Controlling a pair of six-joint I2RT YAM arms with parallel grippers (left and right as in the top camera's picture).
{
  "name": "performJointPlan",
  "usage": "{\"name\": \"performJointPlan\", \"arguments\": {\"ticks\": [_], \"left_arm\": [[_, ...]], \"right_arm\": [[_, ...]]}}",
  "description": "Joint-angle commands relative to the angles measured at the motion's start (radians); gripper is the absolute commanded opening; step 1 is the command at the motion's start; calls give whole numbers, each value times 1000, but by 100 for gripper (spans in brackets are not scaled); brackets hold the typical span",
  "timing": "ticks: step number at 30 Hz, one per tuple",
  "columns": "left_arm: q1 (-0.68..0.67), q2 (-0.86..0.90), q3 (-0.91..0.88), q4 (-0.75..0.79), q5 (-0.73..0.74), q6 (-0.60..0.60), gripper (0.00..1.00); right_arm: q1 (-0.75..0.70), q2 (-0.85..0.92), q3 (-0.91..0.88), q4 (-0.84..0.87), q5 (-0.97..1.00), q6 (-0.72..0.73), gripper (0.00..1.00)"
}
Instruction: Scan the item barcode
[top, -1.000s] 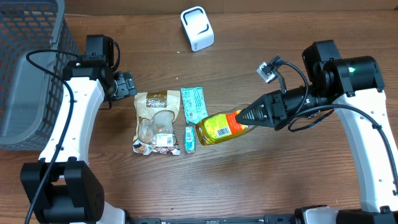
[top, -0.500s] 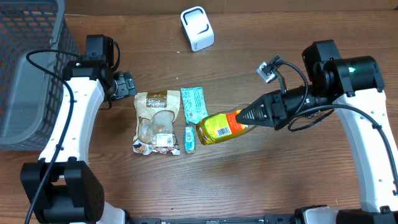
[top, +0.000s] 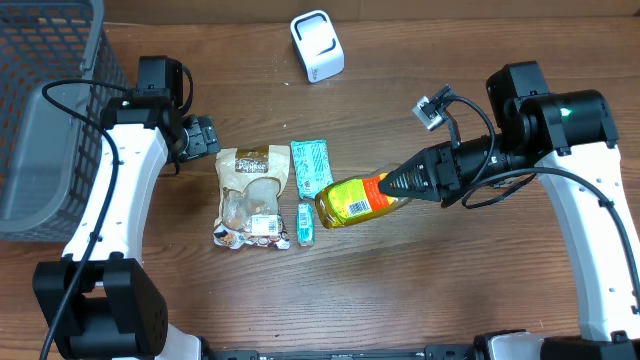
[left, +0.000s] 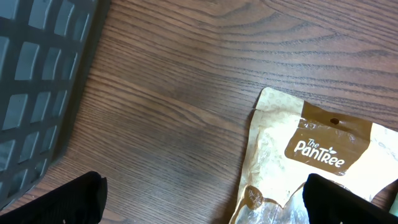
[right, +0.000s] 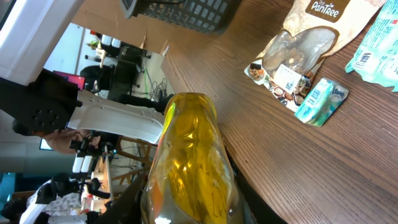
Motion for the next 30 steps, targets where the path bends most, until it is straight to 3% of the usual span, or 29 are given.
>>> {"name": "performJointPlan", "arguments": {"ticks": [1, 30], "left_arm": [[-1, -4, 14, 5, -3, 19, 99], [-1, -4, 14, 5, -3, 19, 100]], "right_arm": [[1, -34, 23, 2, -31, 2, 4], [8, -34, 22, 13, -78, 2, 4]]}}
